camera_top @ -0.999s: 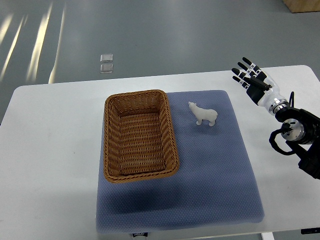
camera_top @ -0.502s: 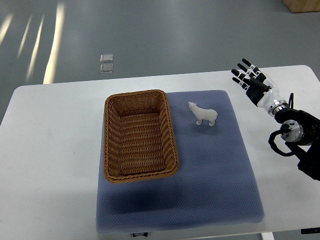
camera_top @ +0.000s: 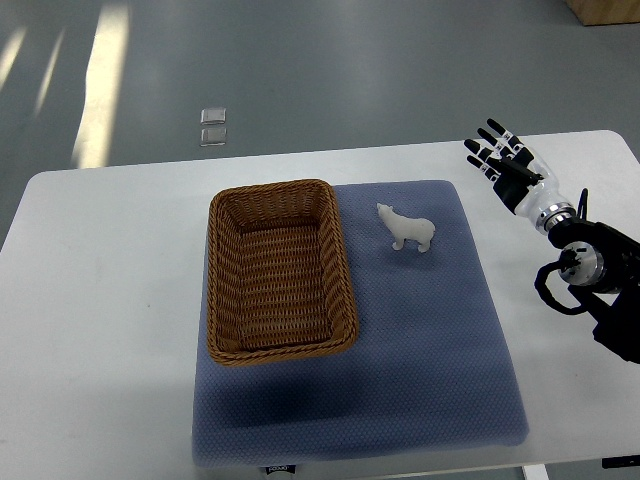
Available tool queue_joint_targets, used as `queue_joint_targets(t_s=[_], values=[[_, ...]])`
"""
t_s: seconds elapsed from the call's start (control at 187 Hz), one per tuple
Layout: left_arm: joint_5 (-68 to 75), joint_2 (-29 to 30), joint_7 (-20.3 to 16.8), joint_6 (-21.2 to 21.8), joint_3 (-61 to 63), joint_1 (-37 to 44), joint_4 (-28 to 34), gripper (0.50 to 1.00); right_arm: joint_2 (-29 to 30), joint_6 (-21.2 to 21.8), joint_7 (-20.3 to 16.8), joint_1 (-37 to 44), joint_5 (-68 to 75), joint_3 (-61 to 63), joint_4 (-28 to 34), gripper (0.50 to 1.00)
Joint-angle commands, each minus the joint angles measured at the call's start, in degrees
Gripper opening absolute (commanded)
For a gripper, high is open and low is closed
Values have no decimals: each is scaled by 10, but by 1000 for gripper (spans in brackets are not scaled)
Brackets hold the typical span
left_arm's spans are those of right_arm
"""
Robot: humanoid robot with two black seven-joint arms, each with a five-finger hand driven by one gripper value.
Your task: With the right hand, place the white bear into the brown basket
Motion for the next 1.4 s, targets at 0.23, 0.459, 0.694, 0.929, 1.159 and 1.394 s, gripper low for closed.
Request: queue_joint_targets(t_s=[0.23, 0.459, 0.694, 0.929, 1.159, 1.394], values=[[0, 0, 0, 0, 0, 0, -1, 1000, 0, 6, 0, 1, 0, -1, 0, 926], [0, 0, 0, 0, 0, 0, -1, 1000, -3, 7, 0, 7, -4, -2, 0, 926], [0, 0, 0, 0, 0, 0, -1, 1000, -5, 5, -1, 7, -5, -5, 0, 926], [0, 0, 0, 0, 0, 0, -2, 1000, -7, 6, -1, 15, -15, -12, 0, 926], [0, 0, 0, 0, 1, -1, -4, 1000, -7, 7, -1, 15, -33, -12, 1, 924], [0, 0, 0, 0, 1, -1, -4, 1000, -7, 7, -1, 16, -44, -12, 2, 924]])
